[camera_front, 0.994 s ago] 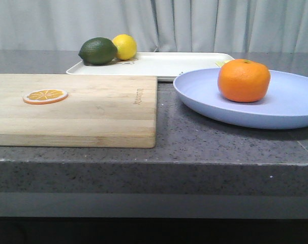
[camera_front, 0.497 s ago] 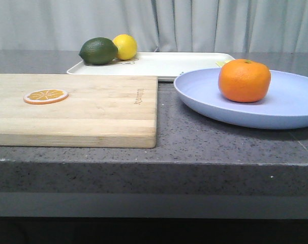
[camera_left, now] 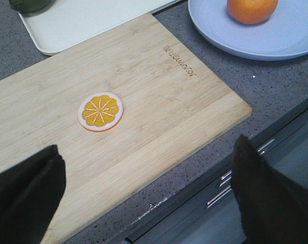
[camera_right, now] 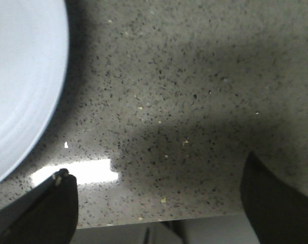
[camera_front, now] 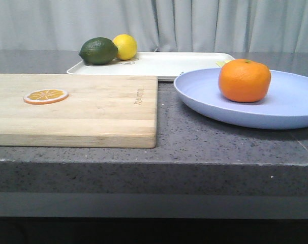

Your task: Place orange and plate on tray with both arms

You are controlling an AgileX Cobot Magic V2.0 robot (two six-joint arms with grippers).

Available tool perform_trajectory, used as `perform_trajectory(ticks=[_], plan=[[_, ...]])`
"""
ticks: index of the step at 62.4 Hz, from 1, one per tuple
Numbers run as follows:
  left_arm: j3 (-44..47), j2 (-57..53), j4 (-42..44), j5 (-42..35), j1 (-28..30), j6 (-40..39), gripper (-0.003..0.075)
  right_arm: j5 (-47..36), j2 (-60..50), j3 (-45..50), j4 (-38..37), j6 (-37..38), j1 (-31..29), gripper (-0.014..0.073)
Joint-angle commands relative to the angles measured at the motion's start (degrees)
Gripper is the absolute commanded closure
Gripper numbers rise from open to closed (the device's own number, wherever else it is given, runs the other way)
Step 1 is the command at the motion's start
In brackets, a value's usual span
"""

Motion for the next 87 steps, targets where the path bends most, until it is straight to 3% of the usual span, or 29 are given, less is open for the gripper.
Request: perform_trajectory(ticks=[1,11,25,36,49,67,87], plan=[[-1.4,0.0,0.5,-4.0,0.3,-0.5,0.008,-0.8,2.9,-1.9,12.1,-7.2,-5.1,-0.0059],[-1.4,0.0,0.5,-4.0,0.3,-0.5,0.008,-0.5,7.1,-1.9,28.8,-15.5,-7.2,-0.0059],[-1.4,0.0,1.0,-4.1,0.3,-0.5,0.008,-0.9,12.5,-1.9,38.0,-18.9,-7.2,-0.0059],[-1.4,0.0,1.1,-4.4,0.3,-0.5,0.008,-0.2,15.8,-1.9,40.0,-19.2,-7.0,0.0001],[-1.4,0.0,1.4,-5.4,0.3,-0.5,0.008,-1.0,17.6,-1.9,40.3,-19.2,-5.6,0.02],[-1.4,0.0,1.4,-6.0,0.3,-0.5,0.008,-4.4,19.5,-2.0,40.8,-19.2,-3.1,0.026],[-1.4,0.0,1.4,-6.0,0.3,-0.5,0.008,-5.5,19.5,-2.0,40.8,-19.2,-3.1,0.055]])
